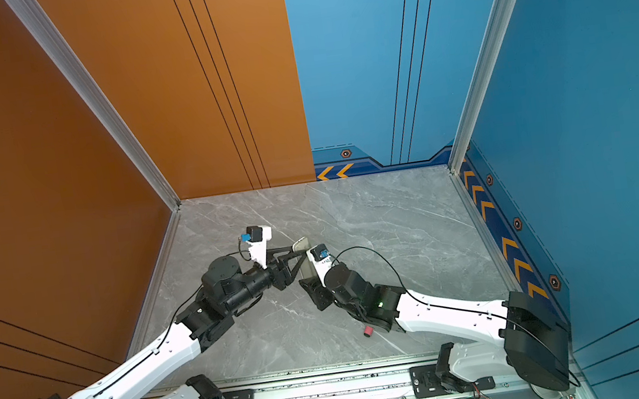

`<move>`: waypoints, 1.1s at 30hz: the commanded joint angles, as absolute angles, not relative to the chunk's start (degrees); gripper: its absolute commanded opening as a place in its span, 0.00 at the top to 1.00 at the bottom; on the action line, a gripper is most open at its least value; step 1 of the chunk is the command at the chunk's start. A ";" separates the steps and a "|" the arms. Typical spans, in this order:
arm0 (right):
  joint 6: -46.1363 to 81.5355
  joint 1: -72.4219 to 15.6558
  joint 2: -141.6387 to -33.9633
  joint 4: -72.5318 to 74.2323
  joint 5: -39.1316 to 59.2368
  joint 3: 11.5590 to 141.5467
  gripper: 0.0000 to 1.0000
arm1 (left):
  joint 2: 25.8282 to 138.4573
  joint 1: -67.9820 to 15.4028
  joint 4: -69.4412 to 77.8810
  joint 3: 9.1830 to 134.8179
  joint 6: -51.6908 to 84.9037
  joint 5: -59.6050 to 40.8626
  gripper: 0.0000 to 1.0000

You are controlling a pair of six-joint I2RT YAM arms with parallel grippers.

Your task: Load the batteries into the remote control

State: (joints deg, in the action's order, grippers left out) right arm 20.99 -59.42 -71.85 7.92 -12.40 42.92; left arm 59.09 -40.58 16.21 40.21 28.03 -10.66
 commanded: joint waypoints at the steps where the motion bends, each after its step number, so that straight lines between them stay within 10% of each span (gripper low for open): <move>1: 21.47 -59.94 -72.14 8.09 -14.54 44.65 1.00 | 59.67 -41.07 18.03 42.13 27.26 -9.96 0.48; 33: 20.25 -61.14 -72.30 9.80 -14.47 44.56 1.00 | 63.19 -40.43 21.45 41.83 28.99 -11.31 0.56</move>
State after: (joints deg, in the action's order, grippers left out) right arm 20.93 -60.77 -72.14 8.10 -13.65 42.92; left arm 62.72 -40.58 19.99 40.23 28.53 -10.55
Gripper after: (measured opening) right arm 0.473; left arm 0.445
